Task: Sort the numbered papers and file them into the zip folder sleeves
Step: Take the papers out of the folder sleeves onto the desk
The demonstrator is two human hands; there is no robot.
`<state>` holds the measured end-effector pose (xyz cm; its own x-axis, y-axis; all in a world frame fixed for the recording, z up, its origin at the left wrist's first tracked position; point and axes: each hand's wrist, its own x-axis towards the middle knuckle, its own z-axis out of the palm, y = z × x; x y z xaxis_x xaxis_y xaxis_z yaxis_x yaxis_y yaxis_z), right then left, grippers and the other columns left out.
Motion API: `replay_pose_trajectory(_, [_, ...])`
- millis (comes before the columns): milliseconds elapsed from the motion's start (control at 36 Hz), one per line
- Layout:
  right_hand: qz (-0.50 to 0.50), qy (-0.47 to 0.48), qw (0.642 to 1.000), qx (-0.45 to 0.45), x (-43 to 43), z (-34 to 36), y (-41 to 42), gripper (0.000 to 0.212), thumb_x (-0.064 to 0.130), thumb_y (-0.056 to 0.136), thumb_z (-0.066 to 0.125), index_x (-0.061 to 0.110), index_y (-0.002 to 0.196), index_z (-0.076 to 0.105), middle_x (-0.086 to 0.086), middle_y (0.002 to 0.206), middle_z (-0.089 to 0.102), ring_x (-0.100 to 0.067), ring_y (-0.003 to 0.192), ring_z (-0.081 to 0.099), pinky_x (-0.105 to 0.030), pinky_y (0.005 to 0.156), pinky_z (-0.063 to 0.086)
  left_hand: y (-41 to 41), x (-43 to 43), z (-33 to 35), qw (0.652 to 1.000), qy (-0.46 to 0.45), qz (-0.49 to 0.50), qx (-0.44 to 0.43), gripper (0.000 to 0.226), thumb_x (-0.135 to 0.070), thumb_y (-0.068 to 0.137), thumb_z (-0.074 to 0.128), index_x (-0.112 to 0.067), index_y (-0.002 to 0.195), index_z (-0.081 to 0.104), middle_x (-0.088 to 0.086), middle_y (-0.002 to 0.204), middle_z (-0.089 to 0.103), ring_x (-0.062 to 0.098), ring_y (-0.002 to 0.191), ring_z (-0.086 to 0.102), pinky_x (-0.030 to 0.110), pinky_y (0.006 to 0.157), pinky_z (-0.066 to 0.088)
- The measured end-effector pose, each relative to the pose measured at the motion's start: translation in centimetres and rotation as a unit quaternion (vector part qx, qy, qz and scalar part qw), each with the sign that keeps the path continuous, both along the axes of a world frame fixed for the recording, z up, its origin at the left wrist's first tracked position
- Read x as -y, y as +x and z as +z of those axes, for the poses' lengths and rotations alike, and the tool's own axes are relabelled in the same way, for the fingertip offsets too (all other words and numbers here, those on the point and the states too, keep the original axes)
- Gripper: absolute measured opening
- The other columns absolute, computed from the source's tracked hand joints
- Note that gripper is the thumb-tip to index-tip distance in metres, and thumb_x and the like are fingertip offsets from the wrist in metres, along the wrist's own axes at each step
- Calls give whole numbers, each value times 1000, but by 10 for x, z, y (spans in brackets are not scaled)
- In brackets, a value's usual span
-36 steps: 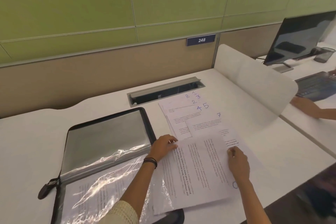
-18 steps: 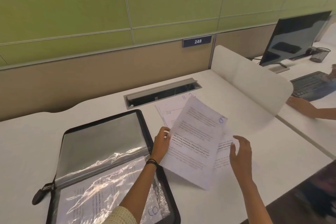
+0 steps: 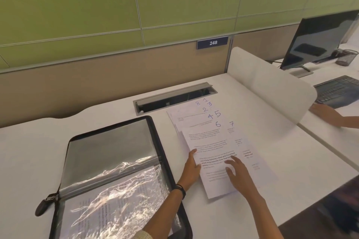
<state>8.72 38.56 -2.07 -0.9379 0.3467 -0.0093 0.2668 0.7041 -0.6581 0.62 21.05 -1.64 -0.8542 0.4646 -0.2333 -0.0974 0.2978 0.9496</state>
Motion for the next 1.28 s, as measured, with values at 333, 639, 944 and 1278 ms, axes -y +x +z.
replay_pose_trajectory(333, [6, 36, 998, 58, 3, -10, 3, 23, 9, 92, 53, 11, 112, 63, -13, 137, 45, -30, 125, 45, -39, 99, 38, -16, 51, 3, 989, -81, -15, -124, 29, -8, 98, 44, -18, 123, 56, -6, 119, 51, 6, 105, 52, 8, 88, 40])
replay_pose_trajectory(639, [84, -137, 987, 33, 71, 12, -23, 18, 4, 92, 54, 11, 104, 64, 2, 105, 60, -11, 93, 58, -1, 73, 37, -17, 146, 3, 960, -142, 97, -222, 31, -5, 97, 45, -24, 117, 59, -13, 122, 50, 5, 119, 42, 16, 106, 28])
replay_pose_trajectory(944, [260, -172, 930, 197, 147, 30, -36, 28, 22, 97, 47, 19, 123, 55, 14, 111, 55, -5, 101, 55, -11, 83, 43, 7, 238, -37, 938, -232, 66, -248, 46, -78, 77, 38, -75, 121, 26, -23, 143, 29, 4, 140, 17, 46, 116, -10])
replay_pose_trajectory(1278, [241, -176, 932, 204, 170, 38, -47, 25, 17, 93, 56, 11, 117, 60, 6, 102, 57, -4, 83, 56, -9, 62, 45, 39, 252, -31, 934, -267, 41, -235, 81, -89, 67, 28, -54, 138, 9, -26, 152, -7, 0, 141, -20, 40, 111, -25])
